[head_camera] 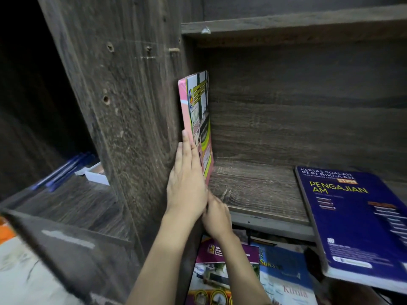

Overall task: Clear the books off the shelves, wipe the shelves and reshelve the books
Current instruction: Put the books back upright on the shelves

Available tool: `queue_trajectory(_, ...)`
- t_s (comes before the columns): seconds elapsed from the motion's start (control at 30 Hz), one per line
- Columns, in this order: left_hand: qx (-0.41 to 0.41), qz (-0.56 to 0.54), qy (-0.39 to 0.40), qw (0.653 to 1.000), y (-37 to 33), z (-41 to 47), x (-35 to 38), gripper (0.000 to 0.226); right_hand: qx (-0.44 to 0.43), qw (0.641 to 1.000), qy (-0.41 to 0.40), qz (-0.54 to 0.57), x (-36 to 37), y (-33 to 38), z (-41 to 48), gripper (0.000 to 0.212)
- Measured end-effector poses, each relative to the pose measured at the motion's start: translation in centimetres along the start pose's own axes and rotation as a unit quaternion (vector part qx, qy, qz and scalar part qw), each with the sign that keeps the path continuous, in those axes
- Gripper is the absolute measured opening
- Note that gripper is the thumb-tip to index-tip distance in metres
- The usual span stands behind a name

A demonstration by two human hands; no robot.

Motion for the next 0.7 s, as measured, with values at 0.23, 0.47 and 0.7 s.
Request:
queue_trajectory(0.23, -0.012, 0.06, 0.026, 0.998, 0.2, -0.2, 1.0, 0.076, 0.059, 0.998, -0.032, -0.008, -0.3, -1.0, 0.1, 0.044)
queue_trajectory(0.47, -0.02, 0.077, 0.037, 0.996, 0.2, -0.1, 1.3, 0.075, 0.065, 0.997, 0.003, -0.03, 0.1, -1.0, 0.4, 0.043)
queue_trajectory(0.7, -0.048, -0.185, -0.221, 0.956, -0.1, -1.3, -2.9, 0.057, 0.076, 0.99, -0.035, 0.114, -5.0, -2.4, 0.4, 0.047)
Point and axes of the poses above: each hand's wrist, its own z-axis towards the middle knuckle, its own x-axis out of the palm, y = z × x, the point moved 8 cm from there along z, towards the middle knuckle, and after that the axes turned 2 degrees about -y, right-handed, at the moved point
